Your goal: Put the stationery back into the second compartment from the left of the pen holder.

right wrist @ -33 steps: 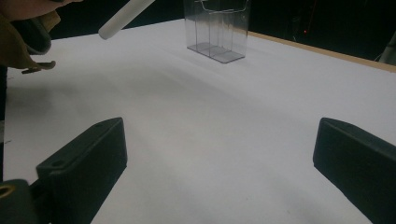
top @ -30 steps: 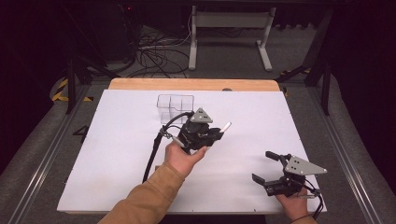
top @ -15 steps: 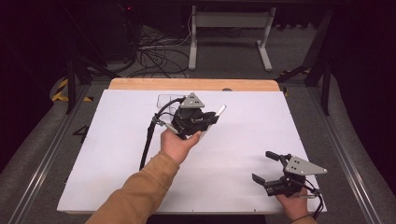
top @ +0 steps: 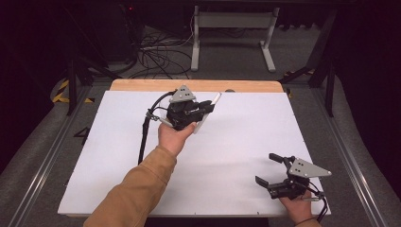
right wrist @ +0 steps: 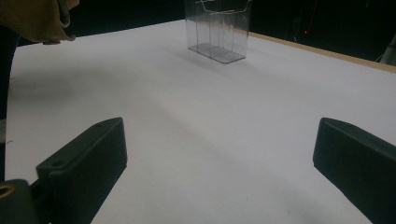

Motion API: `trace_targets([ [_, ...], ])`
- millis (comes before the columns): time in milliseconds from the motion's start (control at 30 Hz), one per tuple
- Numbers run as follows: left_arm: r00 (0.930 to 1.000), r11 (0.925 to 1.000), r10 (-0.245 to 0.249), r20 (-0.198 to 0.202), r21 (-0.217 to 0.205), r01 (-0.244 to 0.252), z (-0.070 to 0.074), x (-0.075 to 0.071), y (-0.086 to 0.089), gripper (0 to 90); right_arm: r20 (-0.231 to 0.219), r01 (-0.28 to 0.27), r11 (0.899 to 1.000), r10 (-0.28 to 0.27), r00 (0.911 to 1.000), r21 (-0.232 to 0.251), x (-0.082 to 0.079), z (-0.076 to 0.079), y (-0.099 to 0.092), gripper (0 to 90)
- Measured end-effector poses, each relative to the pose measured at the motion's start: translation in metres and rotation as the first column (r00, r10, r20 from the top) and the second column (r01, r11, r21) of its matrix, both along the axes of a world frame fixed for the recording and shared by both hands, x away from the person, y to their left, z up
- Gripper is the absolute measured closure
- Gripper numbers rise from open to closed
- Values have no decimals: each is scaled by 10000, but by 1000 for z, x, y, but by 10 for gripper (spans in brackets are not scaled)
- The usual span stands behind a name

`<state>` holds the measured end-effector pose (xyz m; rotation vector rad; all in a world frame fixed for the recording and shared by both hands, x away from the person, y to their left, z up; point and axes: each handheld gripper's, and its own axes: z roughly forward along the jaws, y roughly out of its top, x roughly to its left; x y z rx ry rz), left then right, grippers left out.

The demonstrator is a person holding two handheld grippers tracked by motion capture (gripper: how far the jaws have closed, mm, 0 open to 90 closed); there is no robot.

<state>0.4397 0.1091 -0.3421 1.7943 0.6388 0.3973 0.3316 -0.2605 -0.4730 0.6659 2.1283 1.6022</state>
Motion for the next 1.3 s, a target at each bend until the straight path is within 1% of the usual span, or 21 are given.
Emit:
trace_targets([
  [67,9999,9998,127,63,-137,-126,0,3,3,785,2,2,10000,-2,10000,5,0,0,0,33],
  [200,9996,9989,273,28,-377,-272,-1,8,9,785,-29,20,10000,-20,10000,10,0,0,0,33],
  [267,9991,9969,431,-42,-652,-432,-2,14,15,785,-27,14,10000,-14,10000,-4,0,0,0,33],
  [300,9991,9969,431,-42,-652,-432,-2,14,15,785,-32,20,10000,-20,10000,-5,0,0,0,33],
  [367,9977,9937,678,28,-897,-672,-4,20,22,785,-39,19,10000,-19,10000,0,0,0,0,33],
  [533,9952,9893,967,122,-1110,-948,-7,28,31,785,-33,7,10000,-7,10000,8,0,0,0,33],
  [633,9931,9864,1149,256,-1215,-1109,-9,32,34,784,-36,-13,10000,13,10000,1,0,0,-1,33],
  [700,9877,9831,1516,387,-1093,-1466,-10,35,36,784,-36,-9,10000,9,10000,10,0,0,-1,33],
  [767,9828,9798,1753,583,-1074,-1684,-12,38,38,784,-45,-13,10000,13,10000,8,0,0,-1,33],
  [800,9828,9798,1753,583,-1074,-1684,-12,38,38,783,-46,-10,10000,10,10000,3,0,0,-1,33],
  [833,9789,9773,1919,704,-1053,-1840,-13,41,41,784,-40,-12,10000,12,10000,0,0,0,-1,33],
  [867,9789,9773,1919,704,-1053,-1840,-13,41,41,783,-37,-18,10000,18,10000,1,0,0,-1,33],
  [900,9770,9756,1997,752,-1078,-1911,-14,43,42,783,-37,-18,10000,18,10000,1,0,0,-1,33],
  [933,9726,9718,2172,832,-1122,-2074,-16,47,43,784,-40,-23,10000,23,10000,4,0,0,-1,33],
  [967,9726,9718,2172,832,-1122,-2074,-16,47,43,784,-40,-23,10000,23,10000,4,0,0,-1,33],
  [1033,9688,9677,2330,847,-1192,-2224,-20,52,47,784,-23,-14,10000,14,10000,27,0,0,-1,33],
  [1133,9672,9652,2398,839,-1274,-2283,-22,55,48,783,-50,-15,10000,16,10000,53,0,0,-1,33],
  [1200,9629,9608,2559,856,-1326,-2435,-24,58,50,781,-45,-16,10000,16,10000,61,0,0,-1,33],
  [1233,9575,9555,2744,891,-1376,-2610,-26,61,51,781,-44,-19,10000,19,10000,61,0,0,-1,33],
  [1267,9553,9542,2810,923,-1332,-2678,-26,62,52,781,-47,-20,10000,20,10000,64,0,0,-1,33],
  [1300,9553,9542,2810,923,-1332,-2678,-26,62,52,781,-47,-20,10000,20,10000,64,0,0,-1,33],
])
